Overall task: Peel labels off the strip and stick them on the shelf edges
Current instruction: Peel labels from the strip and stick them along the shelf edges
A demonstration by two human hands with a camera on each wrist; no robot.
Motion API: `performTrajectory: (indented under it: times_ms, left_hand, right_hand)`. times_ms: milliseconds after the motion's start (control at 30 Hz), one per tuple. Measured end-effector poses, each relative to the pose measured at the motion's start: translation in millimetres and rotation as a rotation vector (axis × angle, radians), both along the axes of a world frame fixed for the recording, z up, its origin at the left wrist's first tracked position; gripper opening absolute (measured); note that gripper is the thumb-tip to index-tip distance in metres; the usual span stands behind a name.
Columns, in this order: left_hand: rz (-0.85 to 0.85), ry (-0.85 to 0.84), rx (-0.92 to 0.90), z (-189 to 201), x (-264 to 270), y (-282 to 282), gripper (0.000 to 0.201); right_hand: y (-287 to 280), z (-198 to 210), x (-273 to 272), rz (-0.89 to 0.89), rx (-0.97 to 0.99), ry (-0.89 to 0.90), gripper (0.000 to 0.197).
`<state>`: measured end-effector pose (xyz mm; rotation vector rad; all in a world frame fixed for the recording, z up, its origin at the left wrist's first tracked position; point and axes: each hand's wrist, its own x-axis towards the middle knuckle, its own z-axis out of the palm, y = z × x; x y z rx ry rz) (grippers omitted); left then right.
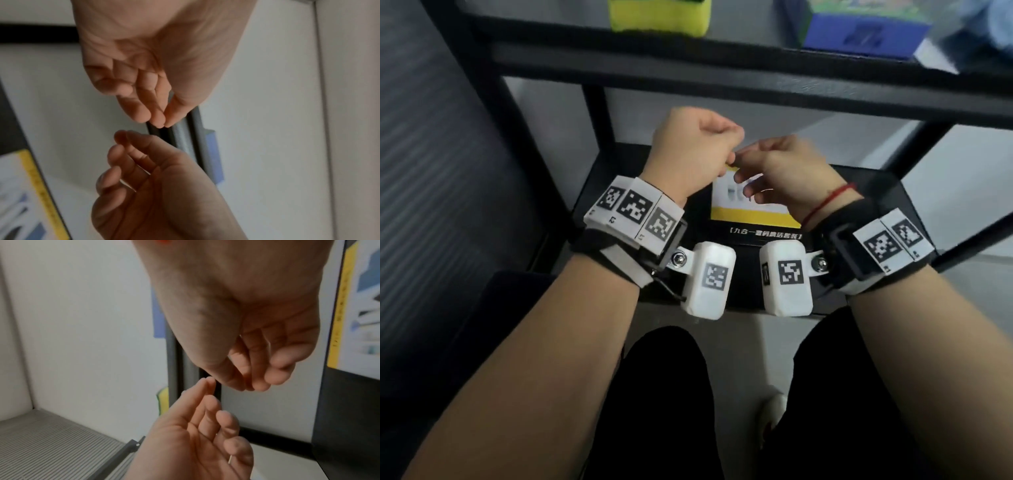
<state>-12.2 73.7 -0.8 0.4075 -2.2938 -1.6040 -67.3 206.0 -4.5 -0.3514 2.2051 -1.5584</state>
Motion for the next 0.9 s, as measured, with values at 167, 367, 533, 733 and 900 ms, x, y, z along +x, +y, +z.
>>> performTrajectory:
  times_ms: [167,367,533,733,900]
  left_hand:
    - [-0.129,0.052,-0.043,40.4,-14.0,46.2,0.025]
    - [-0.129,0.13,-0.106,97.9,-32.1,73.9,0.023]
    - [-0.112,0.122,-0.098,105.5,-44.0,92.0,0.02]
    - [-0.105,0.066,-0.094,90.7,-49.2,92.7,0.019]
    - [-0.151,0.001,-0.067,82.5,-48.1,94.8,0.021]
  right_hand:
    - [43.6,38.0,0.5,-0.038,-0.011,0.096,0.021]
    - [75.9,94.2,-1.2,-0.1,-0.043,0.159,0.018]
    - [107.3,111.5,-14.6,-0.345,-0.025,0.295,0.017]
    - [138.8,105.8,-36.7,-0.506,0.075,0.156,0.035]
    - [130.3,93.1,-40.0,-0.464,0.053,0.08,0.038]
